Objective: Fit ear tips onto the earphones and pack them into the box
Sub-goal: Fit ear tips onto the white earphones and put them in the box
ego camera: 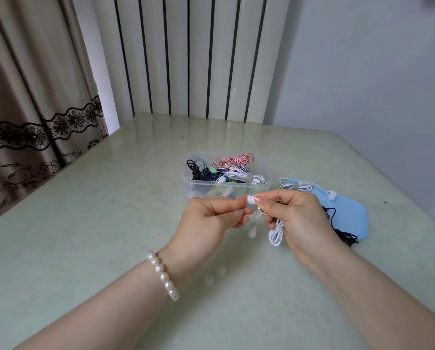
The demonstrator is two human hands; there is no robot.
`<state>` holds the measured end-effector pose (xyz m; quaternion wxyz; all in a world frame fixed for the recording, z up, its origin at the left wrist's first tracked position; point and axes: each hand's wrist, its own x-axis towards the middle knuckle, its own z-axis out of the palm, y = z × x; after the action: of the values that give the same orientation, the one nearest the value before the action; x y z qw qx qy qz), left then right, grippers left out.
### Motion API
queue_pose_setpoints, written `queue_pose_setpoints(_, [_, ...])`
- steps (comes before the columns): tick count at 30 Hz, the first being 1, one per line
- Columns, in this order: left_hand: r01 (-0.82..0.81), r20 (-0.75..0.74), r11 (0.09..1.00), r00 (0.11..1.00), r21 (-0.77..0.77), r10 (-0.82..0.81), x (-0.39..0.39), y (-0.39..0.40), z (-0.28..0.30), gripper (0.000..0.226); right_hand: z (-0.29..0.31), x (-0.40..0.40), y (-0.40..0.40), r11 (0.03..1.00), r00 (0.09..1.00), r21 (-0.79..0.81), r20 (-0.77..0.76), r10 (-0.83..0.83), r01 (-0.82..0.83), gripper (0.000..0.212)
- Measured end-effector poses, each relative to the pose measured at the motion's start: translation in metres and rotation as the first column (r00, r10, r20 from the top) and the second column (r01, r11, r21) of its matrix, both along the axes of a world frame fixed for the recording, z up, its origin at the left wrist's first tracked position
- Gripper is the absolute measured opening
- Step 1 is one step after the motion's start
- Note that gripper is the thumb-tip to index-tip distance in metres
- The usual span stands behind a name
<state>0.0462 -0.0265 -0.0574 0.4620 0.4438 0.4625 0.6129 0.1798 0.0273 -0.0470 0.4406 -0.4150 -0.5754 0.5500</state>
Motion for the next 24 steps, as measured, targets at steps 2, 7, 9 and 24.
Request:
queue_pose_setpoints(2, [-0.025, -0.052, 0.999, 0.998, 0.029, 0.026, -0.002, 0.001, 0.002, 0.035, 0.002, -0.001, 0.000, 1.000, 1.000, -0.004, -0.001, 0.009, -0.009, 0.012])
queue_pose_setpoints(7, [-0.105, 0.013, 0.994, 0.994, 0.041, 0.104, -0.013, 0.003, 0.011, 0.028, 0.021, -0.005, 0.005, 1.000, 0.999, 0.007, -0.037, 0.014, -0.014, 0.010])
queue_pose_setpoints(9, [-0.159, 0.036, 0.987, 0.987, 0.013, 0.158, -0.026, 0.008, 0.012, 0.024, 0.037, -0.009, 0.009, 0.999, 0.999, 0.030, -0.047, 0.028, -0.026, 0.009])
queue_pose_setpoints(24, [-0.151, -0.251, 0.964, 0.964, -0.219, 0.094, -0.072, 0.020, 0.010, 0.025, 0.066, -0.123, 0.075, 0.986, 0.997, -0.151, -0.035, 0.064, -0.068, 0.004])
